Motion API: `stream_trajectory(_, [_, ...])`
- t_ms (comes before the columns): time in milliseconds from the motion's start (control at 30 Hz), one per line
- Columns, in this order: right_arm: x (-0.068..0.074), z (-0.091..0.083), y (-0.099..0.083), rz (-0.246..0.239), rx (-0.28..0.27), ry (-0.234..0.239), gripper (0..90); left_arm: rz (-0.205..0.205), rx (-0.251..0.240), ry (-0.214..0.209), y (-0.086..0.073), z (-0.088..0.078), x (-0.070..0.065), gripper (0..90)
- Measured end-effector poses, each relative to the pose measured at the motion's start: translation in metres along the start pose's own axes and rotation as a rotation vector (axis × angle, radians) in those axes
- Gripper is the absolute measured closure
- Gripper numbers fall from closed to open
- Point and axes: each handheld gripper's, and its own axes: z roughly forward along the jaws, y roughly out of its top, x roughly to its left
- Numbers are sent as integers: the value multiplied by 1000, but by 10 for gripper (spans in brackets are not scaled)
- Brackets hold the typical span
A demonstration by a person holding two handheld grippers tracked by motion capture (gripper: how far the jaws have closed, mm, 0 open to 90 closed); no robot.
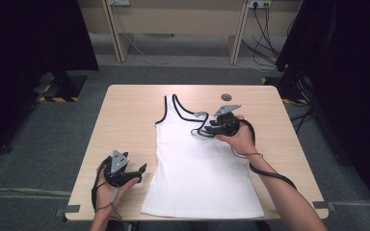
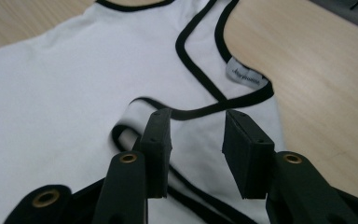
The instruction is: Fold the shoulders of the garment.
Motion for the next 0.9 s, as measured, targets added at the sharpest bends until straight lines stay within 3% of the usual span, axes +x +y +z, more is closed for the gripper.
stream_trajectory(133, [2, 1, 11, -17, 4, 18, 601, 3, -1, 2, 0, 0, 0, 175])
stream_trajectory(367, [29, 20, 9, -134, 96, 100, 563, 7, -3, 1, 0, 0, -1, 175])
stream_trajectory(500, [37, 28, 3, -188, 147, 51, 578, 9, -2, 1, 0, 0, -1, 175])
stream_trajectory(600, [37, 29, 0, -181, 158, 46, 678, 8, -4, 1, 0, -1, -1, 175])
stream_trajectory(733, [36, 27, -4, -134, 153, 63, 795, 9, -4, 2, 0, -1, -1, 175])
stream_trajectory(833, [34, 21, -5, -99, 119, 91, 818, 9, -4, 2, 0, -1, -1, 175])
stream_trajectory(900, [34, 16, -4, -105, 107, 97, 821, 11, -2, 3, 0, 0, -1, 175])
